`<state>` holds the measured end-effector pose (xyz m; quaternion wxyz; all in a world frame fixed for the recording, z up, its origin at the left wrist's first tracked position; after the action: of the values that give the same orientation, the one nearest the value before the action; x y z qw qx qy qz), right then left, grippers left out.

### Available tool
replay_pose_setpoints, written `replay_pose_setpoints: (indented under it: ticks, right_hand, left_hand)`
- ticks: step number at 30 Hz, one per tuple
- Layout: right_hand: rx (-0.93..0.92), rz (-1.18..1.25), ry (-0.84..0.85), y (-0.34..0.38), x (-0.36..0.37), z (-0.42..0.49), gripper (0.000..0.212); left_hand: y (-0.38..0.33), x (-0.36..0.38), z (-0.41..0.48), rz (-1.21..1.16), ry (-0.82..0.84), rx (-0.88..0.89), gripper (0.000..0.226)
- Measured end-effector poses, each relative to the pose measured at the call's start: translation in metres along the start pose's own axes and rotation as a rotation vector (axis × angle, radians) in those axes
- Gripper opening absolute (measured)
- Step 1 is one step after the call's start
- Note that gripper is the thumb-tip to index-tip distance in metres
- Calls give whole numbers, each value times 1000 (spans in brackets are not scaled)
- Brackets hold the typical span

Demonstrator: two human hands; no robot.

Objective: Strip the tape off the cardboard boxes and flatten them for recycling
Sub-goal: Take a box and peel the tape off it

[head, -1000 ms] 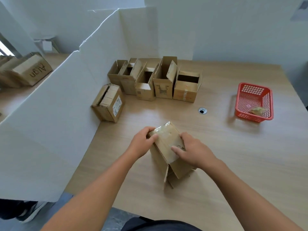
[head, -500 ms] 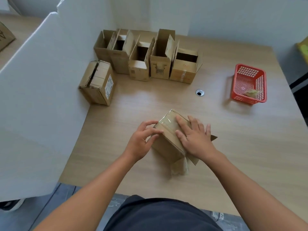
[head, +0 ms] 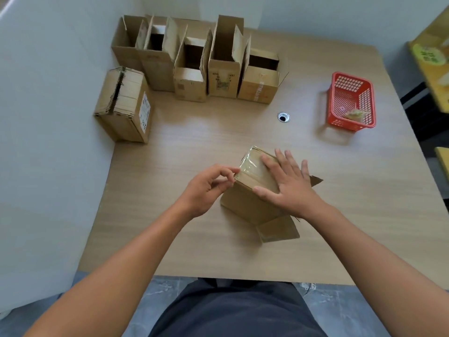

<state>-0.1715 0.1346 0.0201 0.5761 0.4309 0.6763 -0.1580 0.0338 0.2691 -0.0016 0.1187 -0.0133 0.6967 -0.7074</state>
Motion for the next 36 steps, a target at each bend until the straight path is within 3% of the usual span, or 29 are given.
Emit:
replay_pose_setpoints:
  ticks: [3, 8, 11, 13, 14, 18, 19, 22, 25, 30, 36]
  right_hand:
    - [-12, 21, 6, 4, -1, 3, 98]
    - [-13, 65, 35, 0, -8, 10, 100]
    - [-28, 70, 42, -5, -11, 11, 100]
    - [-24, 51, 35, -4, -10, 9, 99]
    - [-12, 40, 37, -2, -8, 7, 99]
    - [38, -19, 25, 14, -1, 2, 95]
    - [61, -35, 15, 18, 1, 0, 94]
    - [157, -41, -5, 25, 7, -6, 90]
    - [181, -12, -28, 29, 13, -8, 89]
    - [117, -16, -76, 23, 15, -13, 97]
    - [3, -15, -62, 17, 14, -17, 100]
  left_hand:
    - [1, -4, 3, -123, -24, -114, 17]
    - [-7, 0, 14, -55, -87, -130, 30]
    - [-6, 7, 16, -57, -189, -121, 22]
    - [-4, 10, 12, -78, -218, -121, 4]
    - [-1, 12, 8, -64, -215, -116, 12]
    - [10, 14, -7, -172, -261, -90, 84]
    - [12, 13, -8, -227, -277, -119, 81]
    - [8, 14, -1, -328, -237, -164, 24]
    - [7, 10, 0, -316, -234, -173, 3]
    - [4, 6, 0, -159, -150, -210, 15]
    - [3, 6, 12, -213, -144, -284, 18]
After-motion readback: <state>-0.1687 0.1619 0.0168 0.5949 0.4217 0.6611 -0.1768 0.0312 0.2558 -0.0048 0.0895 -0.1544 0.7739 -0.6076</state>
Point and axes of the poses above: each hand's wrist, its own z-axis towards the middle knuckle, its own x-axis out of the palm, y = z × x, the point moved 2 cm from there along z, towards the middle knuckle, and after that the axes turned 2 degrees about x, right-handed, at the moved point
